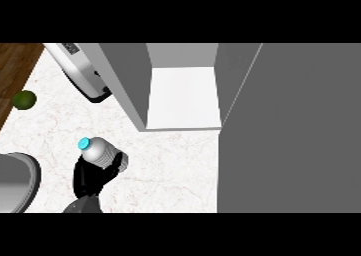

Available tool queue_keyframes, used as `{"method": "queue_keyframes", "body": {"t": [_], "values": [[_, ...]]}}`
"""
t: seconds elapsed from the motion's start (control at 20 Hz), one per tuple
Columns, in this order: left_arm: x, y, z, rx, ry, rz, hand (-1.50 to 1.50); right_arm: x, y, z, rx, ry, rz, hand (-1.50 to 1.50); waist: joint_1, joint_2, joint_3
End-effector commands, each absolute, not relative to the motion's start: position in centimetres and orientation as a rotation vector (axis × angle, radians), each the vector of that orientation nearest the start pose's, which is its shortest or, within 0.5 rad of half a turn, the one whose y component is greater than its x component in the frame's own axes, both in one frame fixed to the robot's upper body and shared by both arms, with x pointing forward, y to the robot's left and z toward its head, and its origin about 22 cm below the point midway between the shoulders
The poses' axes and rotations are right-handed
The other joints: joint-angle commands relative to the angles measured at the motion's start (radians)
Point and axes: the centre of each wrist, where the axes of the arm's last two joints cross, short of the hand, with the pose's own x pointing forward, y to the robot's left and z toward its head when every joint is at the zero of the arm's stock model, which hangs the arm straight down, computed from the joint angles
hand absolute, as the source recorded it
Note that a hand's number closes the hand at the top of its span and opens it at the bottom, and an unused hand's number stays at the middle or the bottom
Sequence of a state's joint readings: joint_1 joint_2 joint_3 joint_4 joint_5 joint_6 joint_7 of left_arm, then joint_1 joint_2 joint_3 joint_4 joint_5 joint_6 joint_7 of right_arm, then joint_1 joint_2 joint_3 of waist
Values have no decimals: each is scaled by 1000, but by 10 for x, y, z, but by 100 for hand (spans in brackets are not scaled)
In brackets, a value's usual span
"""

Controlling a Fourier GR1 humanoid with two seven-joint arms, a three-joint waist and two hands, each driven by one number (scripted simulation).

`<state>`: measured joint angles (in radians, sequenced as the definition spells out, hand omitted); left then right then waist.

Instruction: Pick up the bottled water, place it into the cabinet and close the cabinet

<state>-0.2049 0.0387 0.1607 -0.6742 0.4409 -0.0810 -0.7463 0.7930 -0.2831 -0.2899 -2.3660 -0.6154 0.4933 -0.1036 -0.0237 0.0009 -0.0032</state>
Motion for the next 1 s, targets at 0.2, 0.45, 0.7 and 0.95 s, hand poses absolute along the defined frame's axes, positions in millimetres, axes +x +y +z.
{"method": "queue_keyframes", "body": {"t": [0.2,0.45,0.7,0.95], "values": [[225,310,-149,-150,-1621,443,150,38,-305,162,273,-1900,153,-150,-1,0,-1],[223,328,-146,-178,-1694,398,150,30,-316,150,250,-1899,174,-150,-3,-3,1],[243,322,-124,-166,-1752,271,150,32,-310,157,248,-1914,134,-150,11,-5,2],[269,285,-108,-249,-1722,253,150,38,-319,163,259,-1884,137,-150,17,-3,2]]}}
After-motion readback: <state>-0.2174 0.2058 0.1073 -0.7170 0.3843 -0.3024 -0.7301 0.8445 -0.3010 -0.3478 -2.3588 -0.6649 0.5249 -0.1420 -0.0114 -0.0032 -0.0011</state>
